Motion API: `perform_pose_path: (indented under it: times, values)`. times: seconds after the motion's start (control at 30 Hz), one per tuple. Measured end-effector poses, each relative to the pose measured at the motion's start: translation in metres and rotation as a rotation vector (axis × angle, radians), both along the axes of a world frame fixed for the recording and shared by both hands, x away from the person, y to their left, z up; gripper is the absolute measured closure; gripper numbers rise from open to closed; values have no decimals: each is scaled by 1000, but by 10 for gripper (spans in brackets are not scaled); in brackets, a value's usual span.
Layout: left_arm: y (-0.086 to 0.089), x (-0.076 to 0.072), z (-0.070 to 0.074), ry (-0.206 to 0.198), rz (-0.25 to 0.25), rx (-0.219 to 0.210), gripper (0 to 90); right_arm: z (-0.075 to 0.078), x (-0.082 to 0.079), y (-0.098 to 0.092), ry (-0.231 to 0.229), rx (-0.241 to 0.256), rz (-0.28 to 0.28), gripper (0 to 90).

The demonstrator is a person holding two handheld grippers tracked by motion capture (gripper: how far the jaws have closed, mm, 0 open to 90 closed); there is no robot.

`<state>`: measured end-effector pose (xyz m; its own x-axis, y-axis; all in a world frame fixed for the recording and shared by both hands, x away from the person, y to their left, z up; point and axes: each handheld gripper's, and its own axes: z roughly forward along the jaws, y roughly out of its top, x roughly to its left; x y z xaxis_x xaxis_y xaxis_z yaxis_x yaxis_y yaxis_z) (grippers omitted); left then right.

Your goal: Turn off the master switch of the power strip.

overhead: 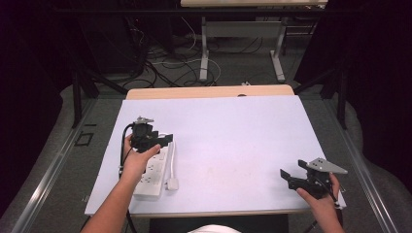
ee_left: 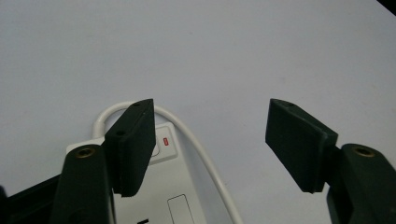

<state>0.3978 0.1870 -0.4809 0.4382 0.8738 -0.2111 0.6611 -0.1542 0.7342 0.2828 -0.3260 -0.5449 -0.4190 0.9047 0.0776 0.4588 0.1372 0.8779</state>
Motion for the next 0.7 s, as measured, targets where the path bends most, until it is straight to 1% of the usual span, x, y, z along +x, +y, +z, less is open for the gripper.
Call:
perform_pose_path:
  times: [0.03,0.07,0.13,0.17,0.23,0.3,0.33,0.37,0.4,0.43,0.5,0.53,0.57,0.63,0.67,0.7]
  values:
    - [0,-1,0,0,-5,0,311,0,0,0,0,-1,1,175]
    - [0,-1,1,-1,-15,1,310,-1,1,1,-18,12,1,175]
    - [-1,-3,0,-35,-28,-16,301,-1,1,1,-17,8,5,175]
    - [-1,-3,1,-36,-31,-18,294,2,-1,-2,28,-18,21,175]
    - [-2,-4,1,-28,-35,-26,281,2,-1,-1,27,-13,17,175]
    - [-2,-6,1,-28,-45,-20,277,1,-1,-1,25,-14,17,175]
    - [-2,-6,1,-29,-47,-23,277,0,0,0,11,-4,14,175]
    - [-3,-7,1,-32,-45,-27,272,0,0,-1,11,-8,15,175]
    - [-3,-7,1,-35,-48,-24,260,2,-1,-1,27,-15,18,175]
    - [-3,-8,1,-36,-53,-20,237,0,0,0,1,-5,14,175]
    - [-3,-10,1,-26,-56,-27,202,-1,0,0,-6,0,13,175]
    - [-3,-11,1,-27,-58,-33,170,0,0,0,9,0,20,175]
    - [-4,-12,1,-31,-56,-34,156,0,0,0,5,-1,19,175]
    - [-4,-14,2,-37,-55,-27,133,0,0,0,13,-2,15,175]
    - [-4,-15,3,-41,-63,-21,90,0,0,1,10,2,19,175]
    - [-5,-16,3,-41,-64,-28,52,0,0,1,12,4,19,175]
